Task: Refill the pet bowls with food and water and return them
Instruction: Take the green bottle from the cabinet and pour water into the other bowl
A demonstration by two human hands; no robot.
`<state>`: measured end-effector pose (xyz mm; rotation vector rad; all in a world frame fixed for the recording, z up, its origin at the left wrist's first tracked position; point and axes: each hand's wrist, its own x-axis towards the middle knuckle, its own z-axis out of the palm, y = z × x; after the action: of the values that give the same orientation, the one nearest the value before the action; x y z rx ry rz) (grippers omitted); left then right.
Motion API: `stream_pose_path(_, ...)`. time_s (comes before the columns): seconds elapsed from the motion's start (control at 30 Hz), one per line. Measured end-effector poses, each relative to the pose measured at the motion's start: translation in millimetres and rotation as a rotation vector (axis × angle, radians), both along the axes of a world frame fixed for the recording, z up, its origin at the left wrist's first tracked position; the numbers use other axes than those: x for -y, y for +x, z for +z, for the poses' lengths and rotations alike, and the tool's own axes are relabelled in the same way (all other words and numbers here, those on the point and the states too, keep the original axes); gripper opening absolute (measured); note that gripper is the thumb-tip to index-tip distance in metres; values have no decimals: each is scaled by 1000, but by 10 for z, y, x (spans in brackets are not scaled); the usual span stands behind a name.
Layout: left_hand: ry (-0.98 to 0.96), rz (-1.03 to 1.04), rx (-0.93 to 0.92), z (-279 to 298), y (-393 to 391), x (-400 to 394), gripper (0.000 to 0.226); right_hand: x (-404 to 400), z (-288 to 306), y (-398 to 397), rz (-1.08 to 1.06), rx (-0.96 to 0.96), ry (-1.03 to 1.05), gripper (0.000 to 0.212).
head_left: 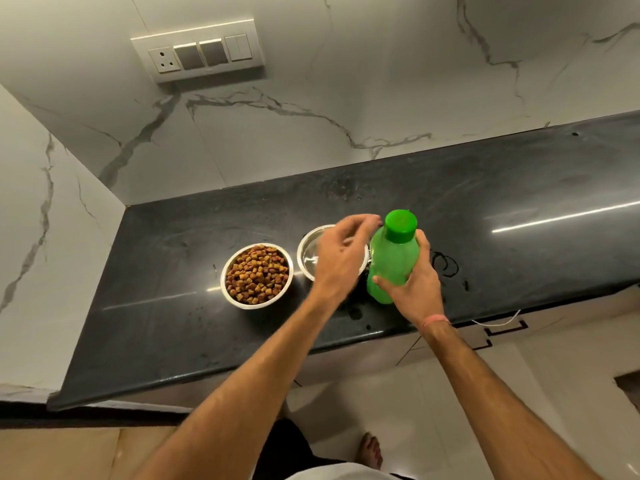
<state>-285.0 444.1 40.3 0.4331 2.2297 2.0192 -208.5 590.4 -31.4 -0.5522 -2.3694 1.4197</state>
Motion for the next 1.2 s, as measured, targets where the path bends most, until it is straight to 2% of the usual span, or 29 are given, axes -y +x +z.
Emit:
stream_pose_path(0.07,-120,-105,-70,33,188,-247,55,6,3,-2,2,-23,-25,109)
stream_pose_path(0.13,-304,-113,-144,27,215,-437,78,-2,4,3,29,-70,-15,92)
stream_pose_path(0.2,-440,-110,-179,70,134,-535,79,-36,30,11,55,-64,-25,93)
stream_pose_path(0.27,-492,-132,-215,114,27,-580,68,-85,29,12,60,-43,-38,106)
stream_pose_path(0.4,-596,-199,-303,165,-167,-569,52,-145,3,-17,98,-25,-9,119)
stream_pose_path(0.5,-698,-293,-268,189,-317,-470,77,-185,-28,-38,116,-10,-11,126)
stream_pose_path(0.57,-552,-345,-147,192,-396,-298,88,-185,-47,-31,110,-7,-16,127)
stream_pose_path(0.6,-432,-356,-73,183,-418,-198,85,-181,-50,-22,108,-6,-21,126)
stream_pose_path(0.67,-241,-332,47,153,-419,-29,67,-180,-50,-4,106,-14,-22,125)
stream_pose_path(0.77,-64,-220,174,68,-337,50,31,-170,-28,1,112,-35,-8,124)
stream_pose_path(0.83,-13,-90,133,-14,-211,13,18,-151,-15,4,114,-48,-4,123)
stream_pose_path(0.93,-52,12,0,-51,98,-133,28,-113,-20,21,85,-45,-17,121)
stream_pose_path(1.0,-110,-23,5,-21,293,-263,56,-96,-26,14,89,-59,-70,111)
stream_pose_path(1.1,-343,-14,-71,-7,364,-485,104,-72,-25,-22,108,-98,-115,81)
stream_pose_path(1.13,-409,31,-107,-4,351,-551,106,-53,-13,-29,95,-89,-108,75)
stream_pose_path(1.2,-417,130,-148,-5,293,-650,80,-46,-12,-25,70,-59,-98,82)
